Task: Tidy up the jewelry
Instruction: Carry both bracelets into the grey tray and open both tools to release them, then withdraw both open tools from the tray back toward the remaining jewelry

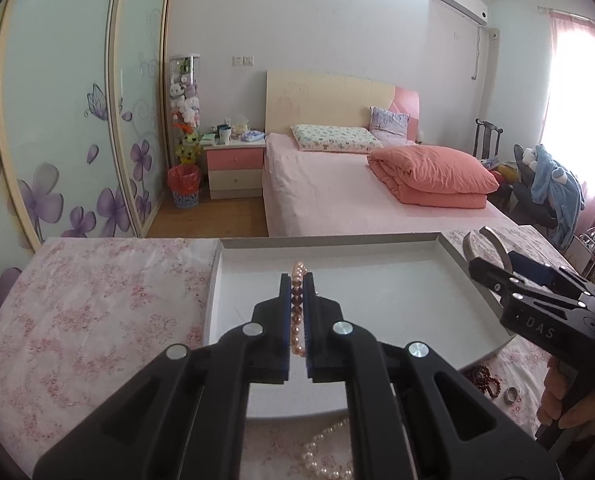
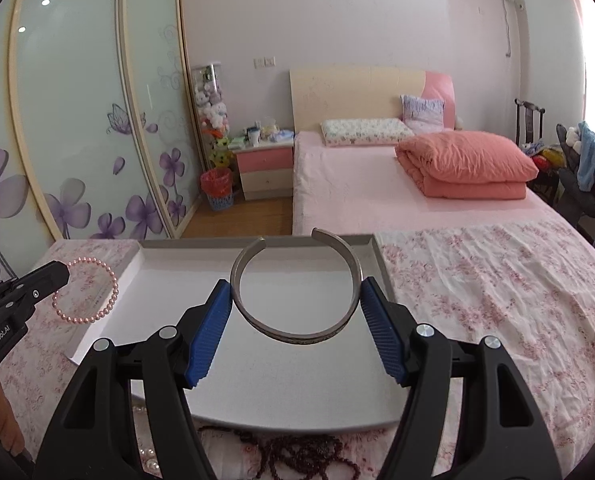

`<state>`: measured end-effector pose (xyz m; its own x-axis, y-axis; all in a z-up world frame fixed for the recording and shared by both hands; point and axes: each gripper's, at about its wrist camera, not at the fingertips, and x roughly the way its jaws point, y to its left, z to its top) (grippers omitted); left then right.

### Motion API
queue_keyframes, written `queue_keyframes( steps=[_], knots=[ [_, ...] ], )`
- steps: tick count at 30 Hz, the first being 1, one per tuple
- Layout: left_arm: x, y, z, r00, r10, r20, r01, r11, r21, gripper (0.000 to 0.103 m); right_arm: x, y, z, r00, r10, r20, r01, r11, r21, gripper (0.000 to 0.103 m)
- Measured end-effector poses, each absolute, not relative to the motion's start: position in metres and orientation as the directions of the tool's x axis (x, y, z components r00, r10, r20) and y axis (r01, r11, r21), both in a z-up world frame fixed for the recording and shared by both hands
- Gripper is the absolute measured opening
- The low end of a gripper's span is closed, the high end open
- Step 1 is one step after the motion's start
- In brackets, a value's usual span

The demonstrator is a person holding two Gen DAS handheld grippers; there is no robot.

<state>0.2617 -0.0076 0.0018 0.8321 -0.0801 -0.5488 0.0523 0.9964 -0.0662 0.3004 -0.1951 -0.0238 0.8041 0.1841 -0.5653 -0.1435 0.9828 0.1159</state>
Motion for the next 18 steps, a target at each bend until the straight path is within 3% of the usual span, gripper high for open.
queue_keyframes(
  steps=[9,16,18],
  knots=[
    [0.293,-0.012,-0.029,0.775,-0.103,-0.623,0.070,0.995,-0.078,0.007,0.333,-0.180,-0.062,0.684,0.183,-0.706,-0.140,0.983,0.120,0.067],
    [0.307,-0.010,-0.043,0.747,-0.110,-0.656,0.059,0.993,-0.099,0.008,0.333,-0.180,-0.065,0.675,0.168,-0.718,-0.132,0.986,0.106,0.068],
    [0.309,-0.009,-0.044,0.744,-0.107,-0.660,0.048,0.993,-0.107,0.010,0.331,-0.182,-0.061,0.684,0.172,-0.709,-0.137,0.985,0.107,0.073]
  ],
)
